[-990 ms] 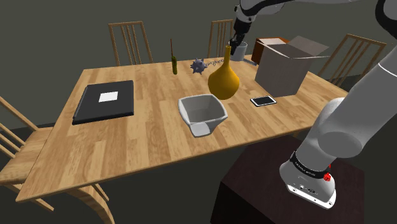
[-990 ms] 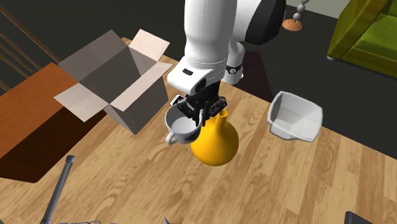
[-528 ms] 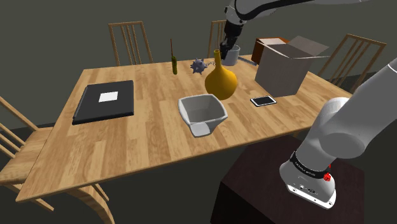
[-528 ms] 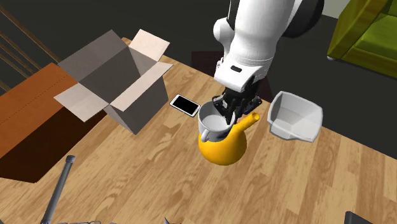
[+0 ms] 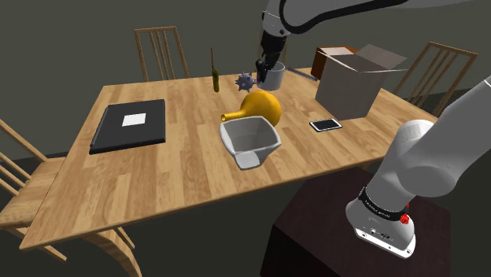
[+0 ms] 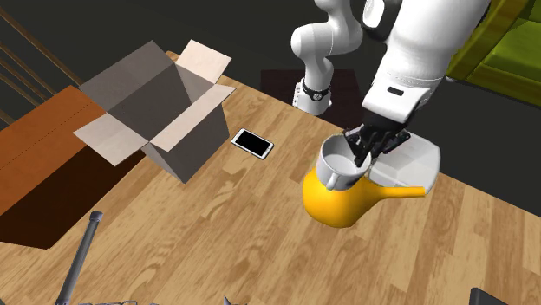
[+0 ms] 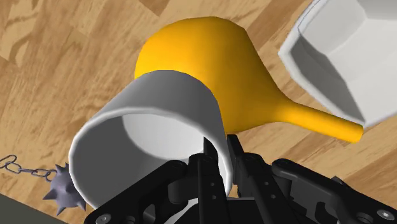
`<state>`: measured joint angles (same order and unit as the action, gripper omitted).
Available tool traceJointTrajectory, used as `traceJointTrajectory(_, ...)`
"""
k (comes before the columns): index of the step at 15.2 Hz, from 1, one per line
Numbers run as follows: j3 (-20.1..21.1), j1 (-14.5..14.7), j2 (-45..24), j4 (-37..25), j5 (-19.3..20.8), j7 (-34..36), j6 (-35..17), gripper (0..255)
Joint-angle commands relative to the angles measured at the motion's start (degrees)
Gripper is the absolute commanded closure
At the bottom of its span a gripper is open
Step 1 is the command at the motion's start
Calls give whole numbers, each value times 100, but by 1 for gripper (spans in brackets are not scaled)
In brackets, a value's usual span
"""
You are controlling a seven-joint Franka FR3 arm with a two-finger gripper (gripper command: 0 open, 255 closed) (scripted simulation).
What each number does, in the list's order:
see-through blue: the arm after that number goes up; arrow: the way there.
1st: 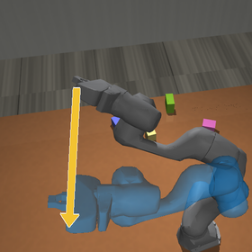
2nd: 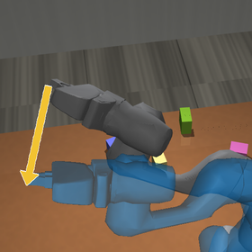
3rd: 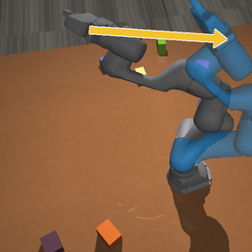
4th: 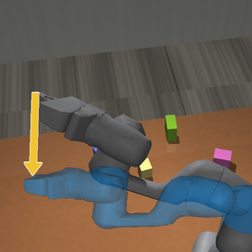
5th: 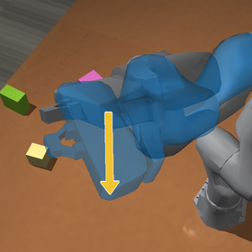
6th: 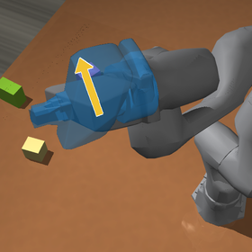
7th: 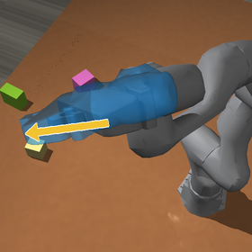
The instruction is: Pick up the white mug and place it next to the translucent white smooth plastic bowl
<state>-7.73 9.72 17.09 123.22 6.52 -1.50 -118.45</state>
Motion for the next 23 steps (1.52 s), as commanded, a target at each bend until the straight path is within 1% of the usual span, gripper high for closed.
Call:
traceJointTrajectory(1,204,100,8,10,6,314,26,255)
traceJointTrajectory(7,779,403,-142,-147,10,1180,117,255)
traceJointTrajectory(12,1240,651,-425,-458,40,1890,222,255)
traceJointTrajectory(18,1756,949,-947,-1050,157,2735,404,255)
traceJointTrajectory(23,2139,1222,-1532,-1739,349,3428,627,255)
